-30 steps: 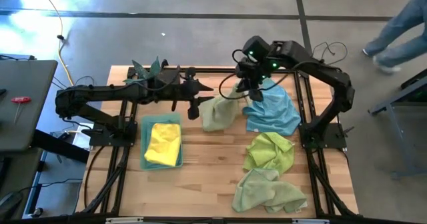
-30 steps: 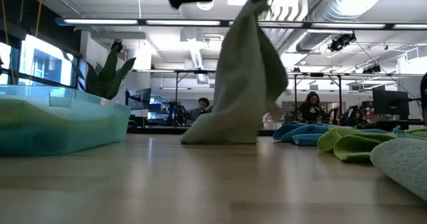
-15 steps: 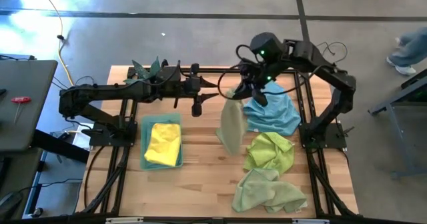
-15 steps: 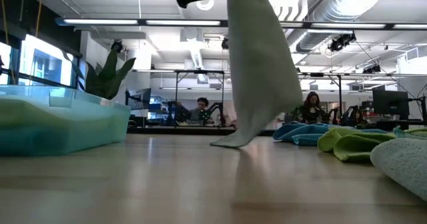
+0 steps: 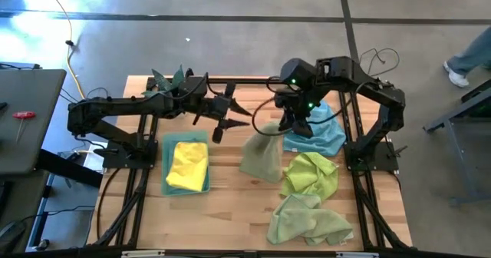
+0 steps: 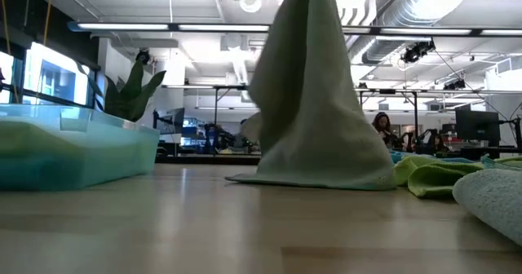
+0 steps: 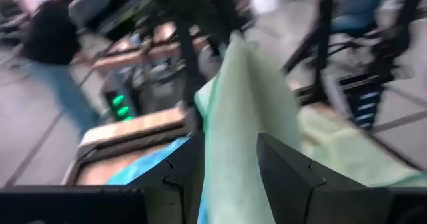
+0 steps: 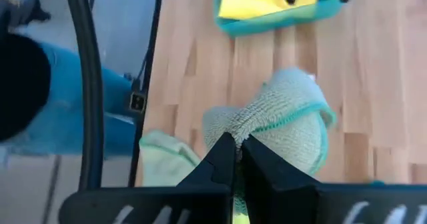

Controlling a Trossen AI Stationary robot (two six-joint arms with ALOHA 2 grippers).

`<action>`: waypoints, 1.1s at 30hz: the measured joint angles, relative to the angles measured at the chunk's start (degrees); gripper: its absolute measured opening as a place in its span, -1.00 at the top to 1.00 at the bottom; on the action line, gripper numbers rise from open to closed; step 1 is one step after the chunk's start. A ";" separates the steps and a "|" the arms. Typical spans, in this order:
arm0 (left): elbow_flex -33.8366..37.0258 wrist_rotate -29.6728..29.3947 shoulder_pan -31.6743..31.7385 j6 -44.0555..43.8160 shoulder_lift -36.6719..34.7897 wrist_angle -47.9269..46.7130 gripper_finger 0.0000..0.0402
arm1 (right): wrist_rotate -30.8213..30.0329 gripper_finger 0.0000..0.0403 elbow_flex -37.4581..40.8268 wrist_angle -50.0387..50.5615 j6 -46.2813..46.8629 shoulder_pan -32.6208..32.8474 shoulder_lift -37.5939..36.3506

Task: Fold microfiber towels
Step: Fold the top green microfiber towel

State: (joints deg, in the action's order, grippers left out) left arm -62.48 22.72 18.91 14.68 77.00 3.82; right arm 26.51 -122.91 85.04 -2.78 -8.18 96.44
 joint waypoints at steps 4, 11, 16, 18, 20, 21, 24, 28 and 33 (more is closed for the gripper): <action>0.01 3.17 -0.71 -2.15 1.65 5.13 0.38 | -0.62 1.00 0.00 -0.97 -5.88 1.99 0.00; 0.04 7.67 -1.38 -7.66 5.64 16.22 0.38 | -4.48 1.00 0.02 -6.99 -14.54 3.86 0.00; 0.02 9.29 -1.45 -12.03 7.36 23.53 0.38 | -7.45 1.00 0.02 -8.01 -21.41 5.52 0.00; 0.00 9.42 -1.43 -13.57 8.05 25.56 0.38 | -7.41 1.00 0.02 -8.01 -22.85 6.20 0.00; 0.00 10.40 -1.41 -14.57 8.58 27.21 0.38 | -7.27 1.00 0.02 -8.20 -23.22 6.78 0.23; 0.00 11.18 -1.43 -14.90 8.81 27.81 0.38 | -7.24 1.00 0.02 -8.25 -23.35 6.90 0.37; 0.00 13.95 -2.00 -17.20 10.03 27.85 0.38 | -8.82 1.00 0.02 -8.75 -25.35 6.88 1.02; 0.02 17.92 -2.57 -20.38 11.53 27.54 0.38 | -10.04 1.00 0.02 -9.00 -25.80 6.89 1.61; -0.02 22.42 -2.28 -22.01 12.41 23.20 0.38 | -10.07 1.00 0.02 -8.48 -25.57 7.39 1.64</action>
State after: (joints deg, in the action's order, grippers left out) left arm -62.50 45.14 16.62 -7.33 89.41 27.02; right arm 16.43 -122.89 76.56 -28.35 -0.79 98.08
